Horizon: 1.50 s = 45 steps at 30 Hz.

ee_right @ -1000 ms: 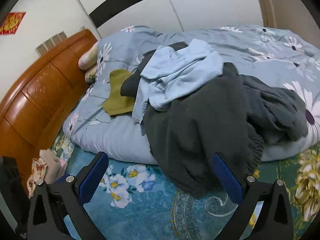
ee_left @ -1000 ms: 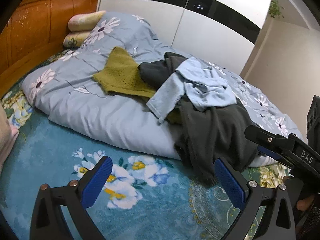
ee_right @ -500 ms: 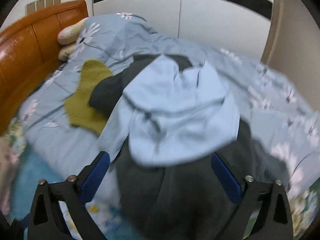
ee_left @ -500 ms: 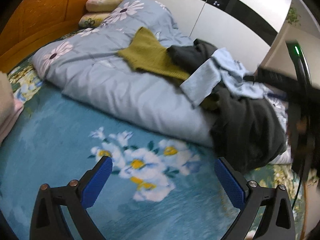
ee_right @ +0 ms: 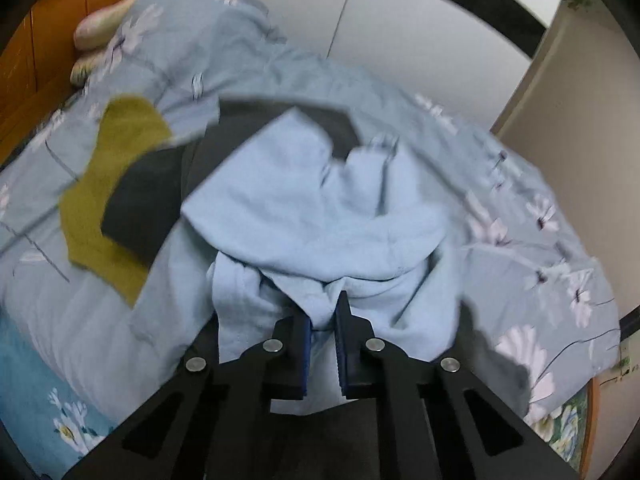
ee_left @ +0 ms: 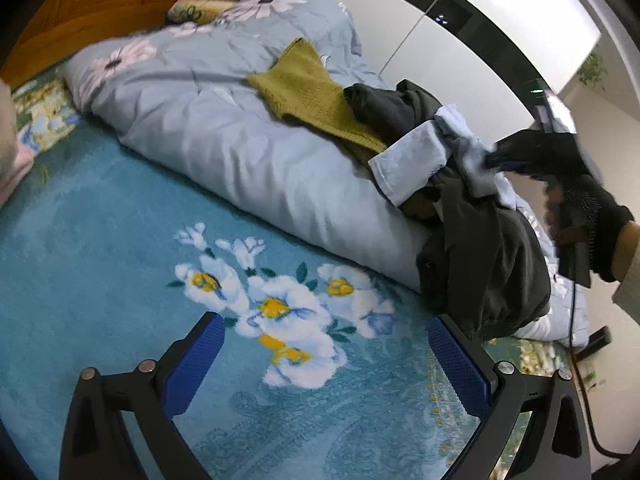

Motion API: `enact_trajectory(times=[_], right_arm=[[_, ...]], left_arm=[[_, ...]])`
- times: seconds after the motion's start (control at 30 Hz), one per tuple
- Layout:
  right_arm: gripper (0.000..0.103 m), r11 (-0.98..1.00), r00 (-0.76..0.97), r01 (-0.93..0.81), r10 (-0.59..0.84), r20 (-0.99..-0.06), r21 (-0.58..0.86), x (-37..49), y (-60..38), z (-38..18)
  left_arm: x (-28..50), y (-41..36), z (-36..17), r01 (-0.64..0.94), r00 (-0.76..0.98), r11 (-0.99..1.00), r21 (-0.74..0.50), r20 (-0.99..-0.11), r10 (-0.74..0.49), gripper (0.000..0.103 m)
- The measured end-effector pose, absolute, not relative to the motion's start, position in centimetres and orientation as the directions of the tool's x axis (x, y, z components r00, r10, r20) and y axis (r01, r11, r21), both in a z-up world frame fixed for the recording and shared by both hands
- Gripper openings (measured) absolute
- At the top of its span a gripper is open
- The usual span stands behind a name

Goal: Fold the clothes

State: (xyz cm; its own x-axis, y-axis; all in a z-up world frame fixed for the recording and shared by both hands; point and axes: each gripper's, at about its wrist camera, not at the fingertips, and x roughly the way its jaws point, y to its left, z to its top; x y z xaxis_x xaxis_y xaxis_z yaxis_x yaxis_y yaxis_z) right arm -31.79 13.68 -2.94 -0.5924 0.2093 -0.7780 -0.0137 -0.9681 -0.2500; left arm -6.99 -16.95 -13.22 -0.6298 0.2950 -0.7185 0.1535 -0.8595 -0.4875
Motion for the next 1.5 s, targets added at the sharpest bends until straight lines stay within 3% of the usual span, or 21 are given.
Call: enact_trajectory(times=[0.27, 0.6, 0.8, 0.93, 1.07, 1.23, 1.37, 1.5], right_arm=[[0.004, -0.994, -0.709, -0.043, 0.099, -0.698, -0.097, -27.2, 17.7, 4.9], [0.003, -0.996, -0.814, 0.074, -0.086, -0.575, 0.044, -16.6, 19.3, 12.1], [0.000, -0.970, -0.852, 0.173, -0.233, -0.469, 0.168, -7.8, 21.4, 16.9], [0.000, -0.958, -0.887, 0.257, -0.285, -0.364, 0.125, -0.3, 22.0, 21.5], [0.000, -0.962, -0.878, 0.270, -0.256, -0.403, 0.023, 2.8, 21.4, 21.5], [0.000, -0.970, -0.825, 0.231, -0.234, -0.514, 0.071, 1.2, 22.1, 16.3], [0.000, -0.968, -0.769, 0.155, -0.243, -0.592, 0.196, -2.9, 24.0, 11.8], [0.001, -0.905, -0.715, 0.018, -0.308, -0.627, 0.425, -7.7, 27.6, 7.0]], left_arm=[[-6.1, -15.9, -12.9, 0.109, -0.607, -0.878, -0.467, -0.730, 0.313, 0.102], [-3.4, -14.8, -11.1, 0.085, -0.606, -0.882, -0.463, -0.727, 0.323, 0.102], [-2.0, -16.0, -11.0, 0.149, -0.619, -0.841, -0.519, -0.713, 0.330, 0.102], [-1.4, -16.3, -10.7, 0.168, -0.626, -0.829, -0.534, -0.707, 0.329, 0.102], [-1.0, -15.6, -10.2, 0.148, -0.622, -0.838, -0.525, -0.708, 0.334, 0.102], [-0.2, -13.8, -8.7, 0.079, -0.626, -0.894, -0.442, -0.719, 0.300, 0.102], [0.7, -13.5, -7.8, 0.052, -0.633, -0.911, -0.409, -0.719, 0.287, 0.103], [0.9, -14.2, -7.6, 0.078, -0.648, -0.896, -0.436, -0.706, 0.287, 0.103]])
